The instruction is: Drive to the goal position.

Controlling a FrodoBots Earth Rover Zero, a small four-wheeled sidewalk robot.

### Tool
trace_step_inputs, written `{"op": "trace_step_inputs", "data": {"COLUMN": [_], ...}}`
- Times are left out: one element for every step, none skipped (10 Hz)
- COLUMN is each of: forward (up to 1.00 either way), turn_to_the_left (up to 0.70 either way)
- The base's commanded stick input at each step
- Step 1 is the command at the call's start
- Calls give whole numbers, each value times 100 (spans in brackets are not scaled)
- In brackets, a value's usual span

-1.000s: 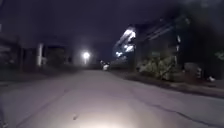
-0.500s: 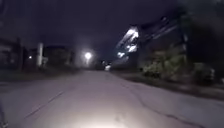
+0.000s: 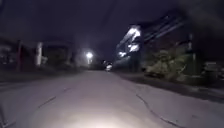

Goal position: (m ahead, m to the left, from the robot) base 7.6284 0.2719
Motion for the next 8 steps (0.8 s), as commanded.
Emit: {"op": "trace_step_inputs", "data": {"forward": [70, 70, 70, 70, 70, 70, 70, 70], "turn_to_the_left": [0, 0, 0, 0, 0, 0, 0, 0]}}
